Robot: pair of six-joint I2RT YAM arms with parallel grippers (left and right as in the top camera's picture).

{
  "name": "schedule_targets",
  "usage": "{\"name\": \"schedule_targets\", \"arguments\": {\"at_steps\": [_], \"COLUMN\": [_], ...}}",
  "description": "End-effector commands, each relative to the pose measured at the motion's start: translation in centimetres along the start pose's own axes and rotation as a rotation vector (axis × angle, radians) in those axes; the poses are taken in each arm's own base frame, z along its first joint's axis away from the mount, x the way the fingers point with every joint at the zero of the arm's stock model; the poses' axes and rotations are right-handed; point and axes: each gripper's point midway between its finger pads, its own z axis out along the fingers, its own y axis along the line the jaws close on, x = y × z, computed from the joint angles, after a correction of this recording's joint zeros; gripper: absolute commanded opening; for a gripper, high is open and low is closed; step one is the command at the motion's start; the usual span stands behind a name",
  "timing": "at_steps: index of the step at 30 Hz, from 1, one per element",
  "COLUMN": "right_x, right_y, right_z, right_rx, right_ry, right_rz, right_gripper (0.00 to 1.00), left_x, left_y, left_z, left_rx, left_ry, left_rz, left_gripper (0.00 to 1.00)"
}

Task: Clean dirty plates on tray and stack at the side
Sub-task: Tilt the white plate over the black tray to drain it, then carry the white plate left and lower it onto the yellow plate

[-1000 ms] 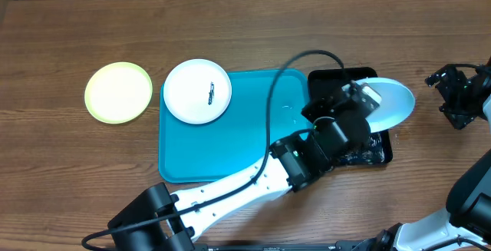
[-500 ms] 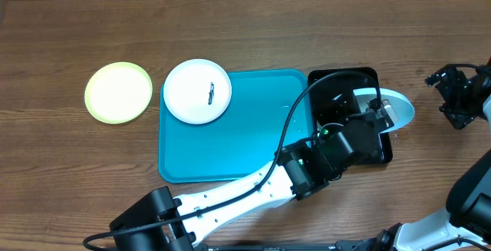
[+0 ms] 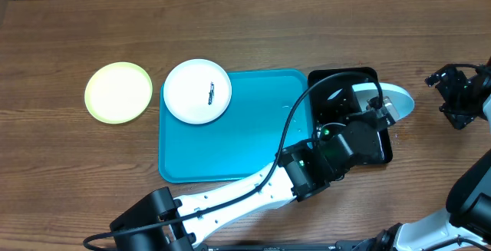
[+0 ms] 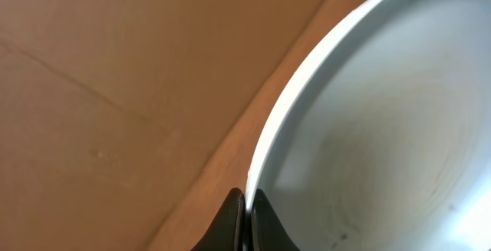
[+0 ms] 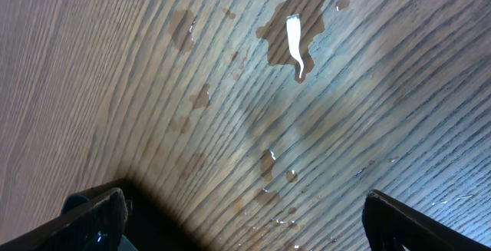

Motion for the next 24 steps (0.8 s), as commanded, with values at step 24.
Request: {"name": "schedule_targets", "arguments": {"at_steps": [24], "right_x": [-0.8], "right_y": [0.6], "right_z": [-0.8], "right_rx": [-0.015], "right_ry": [-0.028], "right_rz": [0.002], "right_gripper": [1.00], "left_x": [4.8], "left_y": [-1.3], "left_z": [2.3], "left_rx": [0.187], "left_ry": [0.183], "left_rz": [-0.640], "left_gripper": [0.04]}}
